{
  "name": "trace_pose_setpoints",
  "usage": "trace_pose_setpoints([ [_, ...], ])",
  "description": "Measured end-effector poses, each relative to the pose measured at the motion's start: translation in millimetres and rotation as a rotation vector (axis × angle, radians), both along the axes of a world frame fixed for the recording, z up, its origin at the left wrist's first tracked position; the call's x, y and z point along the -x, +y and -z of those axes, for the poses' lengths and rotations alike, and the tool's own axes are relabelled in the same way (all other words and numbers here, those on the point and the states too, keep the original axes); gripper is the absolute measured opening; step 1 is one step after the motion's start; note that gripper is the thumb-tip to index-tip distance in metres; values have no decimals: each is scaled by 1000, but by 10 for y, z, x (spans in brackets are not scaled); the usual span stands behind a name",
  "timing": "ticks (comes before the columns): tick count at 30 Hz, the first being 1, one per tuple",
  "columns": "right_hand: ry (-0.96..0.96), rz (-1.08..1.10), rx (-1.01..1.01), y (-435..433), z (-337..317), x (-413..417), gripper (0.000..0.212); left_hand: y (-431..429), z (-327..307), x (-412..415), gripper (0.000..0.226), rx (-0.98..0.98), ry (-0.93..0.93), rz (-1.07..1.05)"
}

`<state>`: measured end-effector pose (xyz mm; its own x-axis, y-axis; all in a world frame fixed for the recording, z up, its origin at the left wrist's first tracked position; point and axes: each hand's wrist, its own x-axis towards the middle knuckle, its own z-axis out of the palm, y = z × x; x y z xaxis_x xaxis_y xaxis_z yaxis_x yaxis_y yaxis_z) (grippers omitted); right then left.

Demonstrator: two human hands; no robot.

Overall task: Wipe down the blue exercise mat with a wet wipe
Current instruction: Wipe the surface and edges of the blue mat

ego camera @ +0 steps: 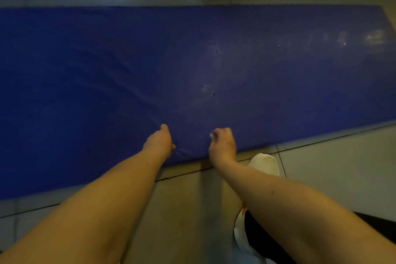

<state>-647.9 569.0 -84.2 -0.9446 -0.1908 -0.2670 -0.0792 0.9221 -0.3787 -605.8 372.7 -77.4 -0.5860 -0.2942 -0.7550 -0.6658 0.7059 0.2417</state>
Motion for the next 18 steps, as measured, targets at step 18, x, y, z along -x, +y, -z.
trace_pose_setpoints([
  [18, -40, 63, -83, 553, -95, 343, 23, -57, 35, 57, 40, -27, -2, -72],
])
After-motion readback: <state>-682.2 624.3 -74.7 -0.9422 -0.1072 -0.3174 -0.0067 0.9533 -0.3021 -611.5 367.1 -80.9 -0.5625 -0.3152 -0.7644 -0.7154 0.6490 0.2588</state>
